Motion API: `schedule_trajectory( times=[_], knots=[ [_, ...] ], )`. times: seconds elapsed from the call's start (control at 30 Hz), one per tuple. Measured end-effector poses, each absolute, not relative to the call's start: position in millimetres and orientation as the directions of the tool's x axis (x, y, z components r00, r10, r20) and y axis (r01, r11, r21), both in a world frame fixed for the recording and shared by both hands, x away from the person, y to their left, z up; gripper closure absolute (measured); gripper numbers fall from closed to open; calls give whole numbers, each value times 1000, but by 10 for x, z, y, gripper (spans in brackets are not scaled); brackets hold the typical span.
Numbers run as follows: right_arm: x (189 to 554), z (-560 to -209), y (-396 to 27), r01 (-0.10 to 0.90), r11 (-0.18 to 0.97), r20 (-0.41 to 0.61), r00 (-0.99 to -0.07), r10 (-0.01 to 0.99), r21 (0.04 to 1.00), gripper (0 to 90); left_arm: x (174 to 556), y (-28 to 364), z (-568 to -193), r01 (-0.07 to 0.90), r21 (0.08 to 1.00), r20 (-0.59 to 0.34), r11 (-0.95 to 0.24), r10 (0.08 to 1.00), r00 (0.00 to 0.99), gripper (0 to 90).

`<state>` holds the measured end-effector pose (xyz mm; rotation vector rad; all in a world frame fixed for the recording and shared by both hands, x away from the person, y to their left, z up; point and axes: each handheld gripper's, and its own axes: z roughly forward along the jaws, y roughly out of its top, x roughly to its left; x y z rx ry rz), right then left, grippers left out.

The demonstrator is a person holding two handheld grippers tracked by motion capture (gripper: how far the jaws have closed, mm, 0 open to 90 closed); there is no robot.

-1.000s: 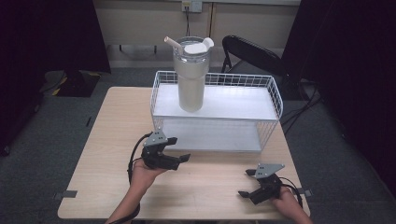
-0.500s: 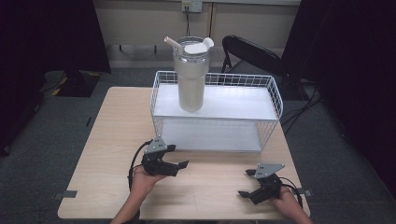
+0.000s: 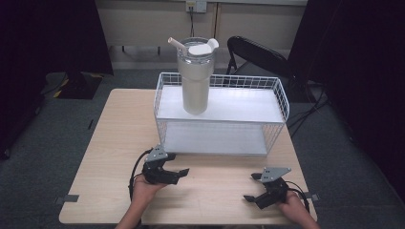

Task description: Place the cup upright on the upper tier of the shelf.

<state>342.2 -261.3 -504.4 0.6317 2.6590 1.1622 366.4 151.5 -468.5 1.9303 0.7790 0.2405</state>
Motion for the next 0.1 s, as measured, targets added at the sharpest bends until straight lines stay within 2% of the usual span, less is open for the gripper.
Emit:
schedule_trajectory(
  times=[0.1],
  knots=[
    [3422,-5044,-2613,312,606,13,-895,445,732,112,3654,1536,-4717,425,852,-158,-305,623,766,167]
  ],
)
